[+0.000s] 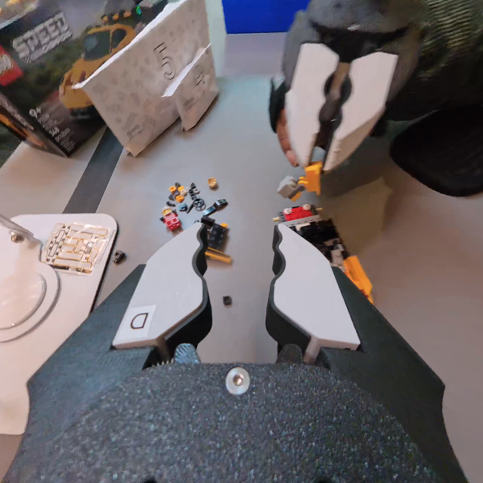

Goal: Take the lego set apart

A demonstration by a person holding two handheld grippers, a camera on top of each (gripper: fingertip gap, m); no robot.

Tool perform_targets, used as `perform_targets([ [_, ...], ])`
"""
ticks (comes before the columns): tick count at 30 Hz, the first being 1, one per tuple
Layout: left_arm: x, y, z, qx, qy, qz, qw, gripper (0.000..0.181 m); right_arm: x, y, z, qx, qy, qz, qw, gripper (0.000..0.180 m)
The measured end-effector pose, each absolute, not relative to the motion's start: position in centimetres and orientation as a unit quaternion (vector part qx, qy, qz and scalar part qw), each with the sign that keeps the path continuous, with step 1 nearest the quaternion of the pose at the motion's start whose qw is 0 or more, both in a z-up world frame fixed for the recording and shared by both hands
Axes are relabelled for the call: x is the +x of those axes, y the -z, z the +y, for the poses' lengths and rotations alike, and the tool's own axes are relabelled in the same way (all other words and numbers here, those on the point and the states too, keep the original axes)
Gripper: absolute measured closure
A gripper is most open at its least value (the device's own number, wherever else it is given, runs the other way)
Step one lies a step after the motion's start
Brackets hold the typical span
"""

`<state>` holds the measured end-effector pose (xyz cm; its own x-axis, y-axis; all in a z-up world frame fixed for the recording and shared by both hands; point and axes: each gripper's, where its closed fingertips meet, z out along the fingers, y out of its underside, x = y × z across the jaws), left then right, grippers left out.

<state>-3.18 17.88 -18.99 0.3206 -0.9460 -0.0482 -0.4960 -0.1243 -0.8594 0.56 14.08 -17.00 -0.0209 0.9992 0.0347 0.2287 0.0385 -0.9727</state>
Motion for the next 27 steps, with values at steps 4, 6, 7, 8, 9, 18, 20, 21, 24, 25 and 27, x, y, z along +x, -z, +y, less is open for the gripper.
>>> perform_targets([
  [4, -2.5, 17.3, 14.3, -0.667, 0.273, 0.545, 0.428, 0.134, 0.1, 15.0, 12.5, -0.540, -0.521, -0.520, 0.408, 0.172],
  [6, -2.2, 16.9, 12.6, -0.657, 0.274, 0.553, 0.432, 0.134, -0.2, 14.1, 11.4, -0.532, -0.559, -0.505, 0.386, 0.172],
  [7, -2.0, 16.9, 11.8, -0.652, 0.279, 0.556, 0.433, 0.134, -0.4, 13.8, 10.9, -0.527, -0.577, -0.499, 0.375, 0.172],
  [8, -1.8, 16.8, 10.9, -0.646, 0.286, 0.559, 0.434, 0.134, -0.7, 13.5, 10.2, -0.521, -0.595, -0.495, 0.359, 0.172],
  [9, -1.7, 16.7, 10.2, -0.641, 0.290, 0.560, 0.438, 0.135, -0.9, 13.2, 9.4, -0.514, -0.613, -0.493, 0.342, 0.172],
  [18, -1.5, 16.8, 4.8, -0.610, 0.310, 0.584, 0.437, 0.161, -3.2, 13.0, 4.0, -0.480, -0.683, -0.499, 0.233, 0.173],
  [20, -1.6, 16.6, 4.0, -0.604, 0.307, 0.586, 0.445, 0.164, -3.4, 12.8, 3.3, -0.476, -0.695, -0.494, 0.216, 0.172],
  [21, -1.6, 16.5, 3.7, -0.604, 0.303, 0.584, 0.450, 0.164, -3.4, 12.7, 3.0, -0.476, -0.699, -0.492, 0.208, 0.172],
  [24, -1.9, 16.3, 3.0, -0.613, 0.307, 0.568, 0.456, 0.165, -3.5, 12.6, 2.3, -0.477, -0.701, -0.489, 0.204, 0.172],
  [25, -2.0, 16.3, 2.9, -0.618, 0.311, 0.559, 0.457, 0.165, -3.5, 12.6, 2.2, -0.479, -0.701, -0.488, 0.203, 0.172],
  [27, -2.1, 16.4, 2.5, -0.633, 0.323, 0.538, 0.453, 0.165, -3.6, 12.7, 2.0, -0.483, -0.698, -0.487, 0.207, 0.172],
])
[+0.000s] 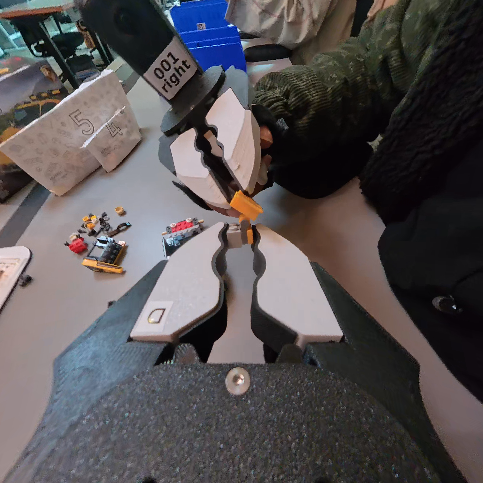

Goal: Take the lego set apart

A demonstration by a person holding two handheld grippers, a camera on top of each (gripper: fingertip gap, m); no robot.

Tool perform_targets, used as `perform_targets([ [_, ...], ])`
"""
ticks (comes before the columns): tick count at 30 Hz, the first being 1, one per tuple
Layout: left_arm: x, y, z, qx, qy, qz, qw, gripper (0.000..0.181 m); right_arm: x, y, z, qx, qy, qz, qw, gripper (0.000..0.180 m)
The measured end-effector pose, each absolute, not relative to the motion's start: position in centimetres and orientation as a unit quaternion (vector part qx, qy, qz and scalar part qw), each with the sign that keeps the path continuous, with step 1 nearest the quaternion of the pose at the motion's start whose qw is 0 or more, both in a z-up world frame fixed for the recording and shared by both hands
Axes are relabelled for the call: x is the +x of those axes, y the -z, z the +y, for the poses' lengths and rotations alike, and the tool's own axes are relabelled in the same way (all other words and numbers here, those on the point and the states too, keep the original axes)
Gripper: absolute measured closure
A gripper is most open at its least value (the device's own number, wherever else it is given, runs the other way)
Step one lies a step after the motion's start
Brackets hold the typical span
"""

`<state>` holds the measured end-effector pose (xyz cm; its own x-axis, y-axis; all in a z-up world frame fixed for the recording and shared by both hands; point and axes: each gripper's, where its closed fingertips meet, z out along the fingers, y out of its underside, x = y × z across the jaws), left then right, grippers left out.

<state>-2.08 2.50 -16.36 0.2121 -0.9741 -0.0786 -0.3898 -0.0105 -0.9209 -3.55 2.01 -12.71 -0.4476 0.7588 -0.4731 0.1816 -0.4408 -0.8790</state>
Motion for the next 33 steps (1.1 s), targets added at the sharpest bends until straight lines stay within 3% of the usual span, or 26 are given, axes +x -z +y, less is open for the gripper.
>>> perform_targets([
  [8, -3.7, 17.2, 3.4, -0.691, 0.372, 0.433, 0.443, 0.165, -4.0, 14.5, 4.3, -0.540, -0.605, -0.495, 0.311, 0.170],
  [17, -4.1, 18.2, 4.7, -0.706, 0.281, 0.444, 0.474, 0.164, -3.7, 14.9, 4.3, -0.501, -0.457, -0.585, 0.445, 0.149],
  [22, -3.5, 18.9, 4.7, -0.699, 0.229, 0.474, 0.484, 0.165, -4.3, 16.5, 4.3, -0.465, -0.311, -0.650, 0.515, 0.150],
  [25, -3.4, 19.5, 4.7, -0.695, 0.217, 0.486, 0.483, 0.165, -4.3, 17.1, 4.1, -0.443, -0.277, -0.668, 0.529, 0.162],
  [29, -3.1, 19.8, 4.7, -0.691, 0.231, 0.484, 0.485, 0.160, -3.9, 17.5, 4.1, -0.438, -0.268, -0.682, 0.521, 0.163],
  [31, -3.6, 21.1, 5.1, -0.706, 0.229, 0.486, 0.461, 0.144, -3.2, 18.6, 4.2, -0.455, -0.264, -0.703, 0.479, 0.163],
  [33, -4.7, 22.8, 5.4, -0.733, 0.225, 0.483, 0.422, 0.143, -2.1, 20.7, 3.8, -0.485, -0.268, -0.730, 0.399, 0.163],
])
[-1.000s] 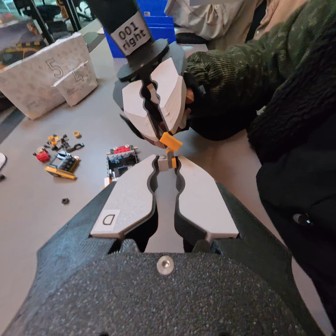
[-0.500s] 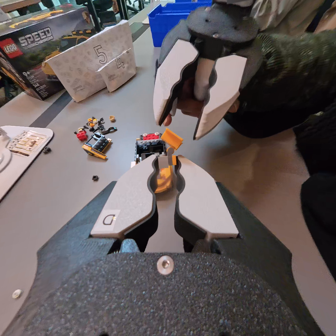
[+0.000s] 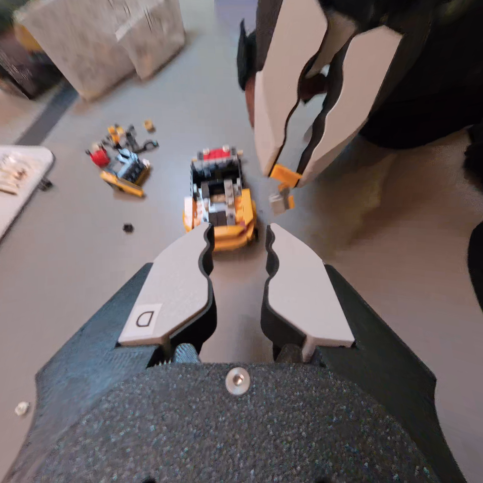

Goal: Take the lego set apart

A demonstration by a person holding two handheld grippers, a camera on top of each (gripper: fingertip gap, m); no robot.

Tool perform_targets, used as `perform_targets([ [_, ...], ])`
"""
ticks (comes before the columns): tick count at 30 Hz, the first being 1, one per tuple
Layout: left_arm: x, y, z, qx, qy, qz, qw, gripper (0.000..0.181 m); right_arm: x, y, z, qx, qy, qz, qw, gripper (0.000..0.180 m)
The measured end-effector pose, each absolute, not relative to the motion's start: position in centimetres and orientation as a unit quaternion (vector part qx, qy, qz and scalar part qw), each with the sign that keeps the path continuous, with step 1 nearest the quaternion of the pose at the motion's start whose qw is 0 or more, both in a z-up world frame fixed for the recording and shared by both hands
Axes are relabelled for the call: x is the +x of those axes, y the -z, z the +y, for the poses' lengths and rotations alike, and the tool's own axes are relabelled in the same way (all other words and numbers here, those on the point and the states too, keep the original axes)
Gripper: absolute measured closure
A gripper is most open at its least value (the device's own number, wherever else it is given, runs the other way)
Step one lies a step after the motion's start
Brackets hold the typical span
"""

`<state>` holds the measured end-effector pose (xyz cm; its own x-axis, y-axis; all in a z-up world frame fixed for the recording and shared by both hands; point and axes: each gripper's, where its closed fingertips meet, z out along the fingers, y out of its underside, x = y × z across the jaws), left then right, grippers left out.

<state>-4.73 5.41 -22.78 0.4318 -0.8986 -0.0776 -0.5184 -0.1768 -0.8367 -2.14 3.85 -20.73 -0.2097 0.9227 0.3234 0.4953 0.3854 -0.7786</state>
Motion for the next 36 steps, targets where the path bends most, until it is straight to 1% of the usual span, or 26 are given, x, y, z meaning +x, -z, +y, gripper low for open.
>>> perform_targets([
  [3, -5.7, 24.8, 5.8, -0.759, 0.222, 0.475, 0.387, 0.137, -0.9, 23.6, 3.8, -0.509, -0.245, -0.755, 0.333, 0.163],
  [7, -5.4, 26.3, 6.2, -0.771, 0.211, 0.472, 0.371, 0.130, -0.7, 25.5, 3.8, -0.524, -0.222, -0.767, 0.296, 0.163],
  [9, -5.1, 26.8, 6.6, -0.775, 0.203, 0.472, 0.367, 0.129, -0.4, 26.4, 4.3, -0.537, -0.208, -0.766, 0.286, 0.163],
  [12, -4.9, 26.9, 8.0, -0.778, 0.172, 0.467, 0.384, 0.141, -0.3, 27.1, 5.4, -0.558, -0.195, -0.755, 0.284, 0.163],
  [14, -4.6, 26.9, 8.9, -0.775, 0.164, 0.465, 0.395, 0.143, -0.2, 27.2, 6.1, -0.573, -0.188, -0.745, 0.287, 0.163],
  [16, -4.5, 27.1, 10.1, -0.783, 0.153, 0.448, 0.404, 0.148, 0.0, 27.4, 7.6, -0.588, -0.161, -0.734, 0.299, 0.163],
  [18, -4.8, 27.4, 11.2, -0.786, 0.132, 0.443, 0.411, 0.145, 0.3, 27.7, 8.6, -0.599, -0.146, -0.726, 0.305, 0.163],
  [20, -5.2, 27.2, 11.9, -0.781, 0.124, 0.441, 0.424, 0.142, 0.4, 27.8, 8.8, -0.606, -0.162, -0.718, 0.302, 0.162],
  [24, -6.5, 24.9, 13.3, -0.765, 0.142, 0.398, 0.486, 0.142, 0.2, 26.6, 8.5, -0.608, -0.210, -0.701, 0.308, 0.155],
  [28, -7.8, 23.0, 13.7, -0.737, 0.126, 0.387, 0.540, 0.145, -0.4, 24.0, 8.9, -0.608, -0.253, -0.667, 0.348, 0.145],
  [30, -8.2, 21.6, 13.5, -0.716, 0.114, 0.379, 0.574, 0.152, -1.0, 22.1, 9.6, -0.608, -0.276, -0.630, 0.397, 0.139],
  [33, -9.4, 17.9, 12.6, -0.691, 0.093, 0.333, 0.635, 0.165, -1.7, 18.9, 10.9, -0.603, -0.312, -0.554, 0.481, 0.136],
  [36, -11.4, 13.5, 8.9, -0.689, 0.078, 0.248, 0.676, 0.180, -2.0, 16.3, 10.4, -0.597, -0.352, -0.502, 0.517, 0.135],
])
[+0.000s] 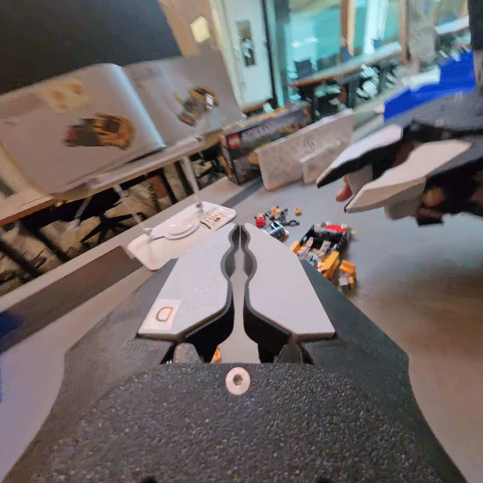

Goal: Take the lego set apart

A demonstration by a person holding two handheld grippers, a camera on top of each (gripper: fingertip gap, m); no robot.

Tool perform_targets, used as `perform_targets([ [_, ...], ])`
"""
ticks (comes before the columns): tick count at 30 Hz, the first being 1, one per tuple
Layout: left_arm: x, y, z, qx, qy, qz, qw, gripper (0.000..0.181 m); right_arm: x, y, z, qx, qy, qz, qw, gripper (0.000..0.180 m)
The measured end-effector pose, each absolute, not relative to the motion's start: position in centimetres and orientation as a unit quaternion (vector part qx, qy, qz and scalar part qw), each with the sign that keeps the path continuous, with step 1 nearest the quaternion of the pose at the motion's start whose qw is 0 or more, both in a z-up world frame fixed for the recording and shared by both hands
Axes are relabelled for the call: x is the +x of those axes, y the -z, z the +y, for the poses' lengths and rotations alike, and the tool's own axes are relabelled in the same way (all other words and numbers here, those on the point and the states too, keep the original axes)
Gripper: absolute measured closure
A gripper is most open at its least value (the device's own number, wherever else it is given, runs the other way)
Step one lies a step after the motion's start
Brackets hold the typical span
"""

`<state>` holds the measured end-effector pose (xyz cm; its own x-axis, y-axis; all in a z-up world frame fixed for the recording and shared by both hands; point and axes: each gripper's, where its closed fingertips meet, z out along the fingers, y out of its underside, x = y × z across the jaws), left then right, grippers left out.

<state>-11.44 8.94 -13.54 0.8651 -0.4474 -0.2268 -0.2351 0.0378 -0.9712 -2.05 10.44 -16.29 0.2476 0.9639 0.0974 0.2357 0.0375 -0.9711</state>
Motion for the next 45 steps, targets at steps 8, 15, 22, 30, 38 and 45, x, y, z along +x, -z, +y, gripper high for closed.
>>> perform_targets([
  [8, -18.9, 10.9, -10.5, -0.695, 0.016, 0.006, 0.719, 0.181, -4.5, 13.1, 2.8, -0.570, -0.374, -0.503, 0.532, 0.167],
  [15, -22.2, 12.4, -25.1, -0.717, -0.044, -0.080, 0.691, 0.181, -6.2, 13.4, -5.8, -0.574, -0.397, -0.488, 0.524, 0.180],
  [22, -27.2, 16.8, -32.0, -0.694, -0.055, -0.179, 0.695, 0.181, -13.5, 14.9, -16.4, -0.531, -0.480, -0.524, 0.462, 0.180],
  [30, -42.2, 23.7, -39.4, -0.675, -0.189, -0.250, 0.668, 0.180, -29.8, 19.1, -30.5, -0.436, -0.544, -0.606, 0.383, 0.180],
  [38, -56.4, 23.8, -54.1, -0.666, -0.275, -0.314, 0.618, 0.180, -46.4, 19.7, -44.1, -0.415, -0.569, -0.677, 0.216, 0.180],
  [45, -58.6, 14.6, -69.8, -0.627, -0.256, -0.455, 0.579, 0.180, -56.9, 8.8, -53.4, -0.314, -0.548, -0.742, 0.224, 0.180],
])
